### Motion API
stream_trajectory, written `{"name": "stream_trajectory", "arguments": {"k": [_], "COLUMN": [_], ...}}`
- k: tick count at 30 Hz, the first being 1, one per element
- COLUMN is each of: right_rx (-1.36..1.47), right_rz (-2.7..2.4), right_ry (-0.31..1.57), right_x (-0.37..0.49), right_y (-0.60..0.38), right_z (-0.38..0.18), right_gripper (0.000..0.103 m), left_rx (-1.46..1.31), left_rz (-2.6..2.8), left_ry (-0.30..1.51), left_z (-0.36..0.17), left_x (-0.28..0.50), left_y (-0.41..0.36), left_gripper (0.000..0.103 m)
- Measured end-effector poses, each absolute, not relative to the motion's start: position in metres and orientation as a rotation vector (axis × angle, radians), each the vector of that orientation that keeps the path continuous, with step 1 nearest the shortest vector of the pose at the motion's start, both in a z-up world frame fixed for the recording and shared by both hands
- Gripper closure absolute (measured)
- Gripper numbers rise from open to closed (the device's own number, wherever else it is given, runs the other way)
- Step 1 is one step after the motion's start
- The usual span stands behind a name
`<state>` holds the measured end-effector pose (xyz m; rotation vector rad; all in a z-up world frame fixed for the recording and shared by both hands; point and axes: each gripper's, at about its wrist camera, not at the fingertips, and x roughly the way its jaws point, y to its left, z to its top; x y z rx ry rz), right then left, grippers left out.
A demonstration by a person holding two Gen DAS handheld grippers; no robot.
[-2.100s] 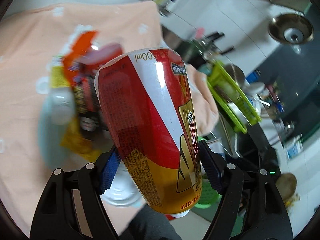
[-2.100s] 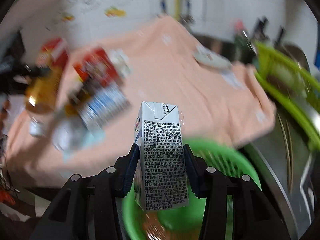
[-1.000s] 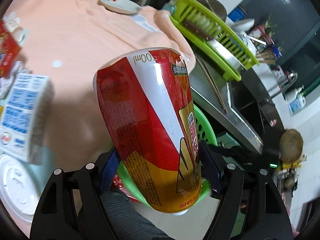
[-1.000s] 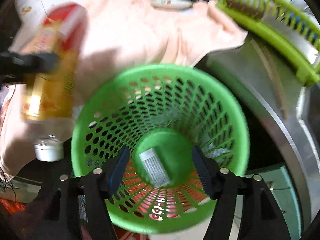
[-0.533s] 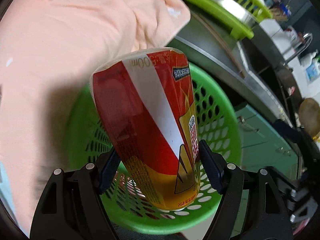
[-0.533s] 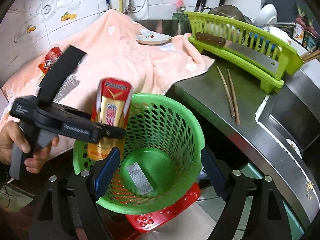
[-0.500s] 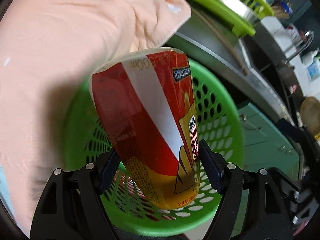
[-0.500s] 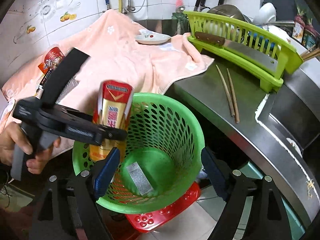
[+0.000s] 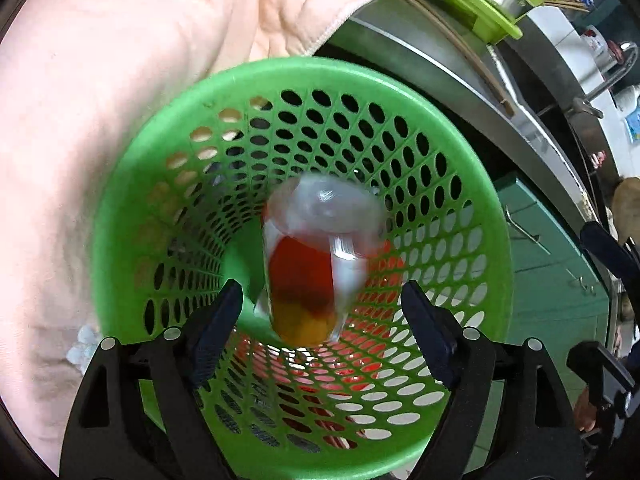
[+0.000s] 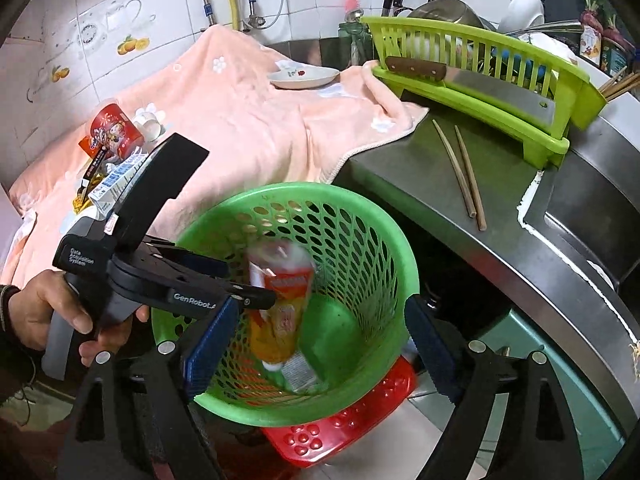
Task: Collect trash
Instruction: 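Drop the milk carton into the green basket with the right tool while the left tool drops the bottle there, then move both tools back over the remaining trash on the towel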
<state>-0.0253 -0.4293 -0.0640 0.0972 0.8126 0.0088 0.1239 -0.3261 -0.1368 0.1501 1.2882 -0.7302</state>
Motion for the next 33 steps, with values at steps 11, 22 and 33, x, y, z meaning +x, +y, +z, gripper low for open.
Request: {"name": "stream_trajectory", "arguments": {"k": [11,22,33], "right_rx": [0.074,0.071,0.119], "right_rz": [0.033,0.140,0.276], "right_ry": [0.798,0.787,0.815], "right_x": [-0.024,0.004,0.058], "right_y": [-0.410,-0.367,-0.303], "right_z": [-0.054,-0.044,-0.033], "right_gripper": [0.018,0.017,0.017], "left_rx": [0.113,0.052,-0.091], "left_rz": [-0.732,-0.630,-0.430], "left_ry": [1.195,1.031,0.930], "left_z": [-0.102,-0.050,-0.024], "left_x": [0.105,0.095,0.092], "left_y": [-0.285,-0.204,-0.087], "left_gripper": [0.022,0.022,0.019]}}
